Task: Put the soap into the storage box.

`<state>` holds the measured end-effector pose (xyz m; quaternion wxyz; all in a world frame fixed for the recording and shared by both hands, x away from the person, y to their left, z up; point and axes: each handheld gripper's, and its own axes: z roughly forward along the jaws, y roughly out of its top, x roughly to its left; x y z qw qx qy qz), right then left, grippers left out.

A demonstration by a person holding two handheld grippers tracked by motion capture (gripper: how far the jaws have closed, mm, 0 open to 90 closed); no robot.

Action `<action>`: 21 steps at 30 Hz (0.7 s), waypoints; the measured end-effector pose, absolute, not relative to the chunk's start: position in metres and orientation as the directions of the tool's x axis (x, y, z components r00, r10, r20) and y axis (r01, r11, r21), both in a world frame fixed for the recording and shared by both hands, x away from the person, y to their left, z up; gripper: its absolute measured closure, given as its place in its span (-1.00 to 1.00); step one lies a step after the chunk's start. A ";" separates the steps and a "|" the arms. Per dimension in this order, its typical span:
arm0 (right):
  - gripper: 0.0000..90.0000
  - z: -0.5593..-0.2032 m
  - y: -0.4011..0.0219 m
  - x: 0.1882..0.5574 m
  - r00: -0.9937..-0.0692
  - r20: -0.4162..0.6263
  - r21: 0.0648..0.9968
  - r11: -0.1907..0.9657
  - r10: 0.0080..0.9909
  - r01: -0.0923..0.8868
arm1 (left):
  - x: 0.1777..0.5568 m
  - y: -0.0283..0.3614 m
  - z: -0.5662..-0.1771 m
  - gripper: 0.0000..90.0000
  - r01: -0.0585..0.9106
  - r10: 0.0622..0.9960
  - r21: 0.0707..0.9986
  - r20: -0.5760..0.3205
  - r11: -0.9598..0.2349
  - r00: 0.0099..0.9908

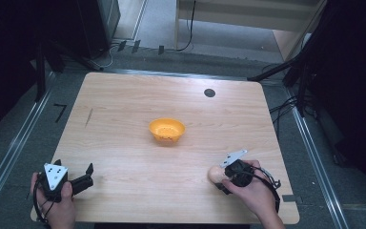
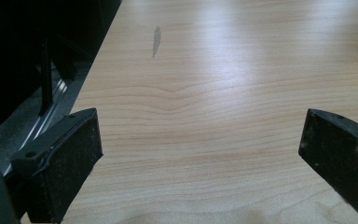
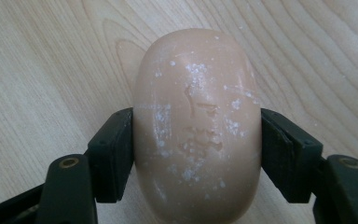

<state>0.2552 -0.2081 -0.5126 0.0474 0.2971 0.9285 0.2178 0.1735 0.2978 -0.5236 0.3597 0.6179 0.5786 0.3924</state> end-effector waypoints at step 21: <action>-0.25 -0.491 -0.197 0.278 -0.883 0.031 0.443 0.786 0.468 0.432 | 0.174 0.298 -0.524 -1.00 0.434 0.997 0.898 0.066 -0.072 0.028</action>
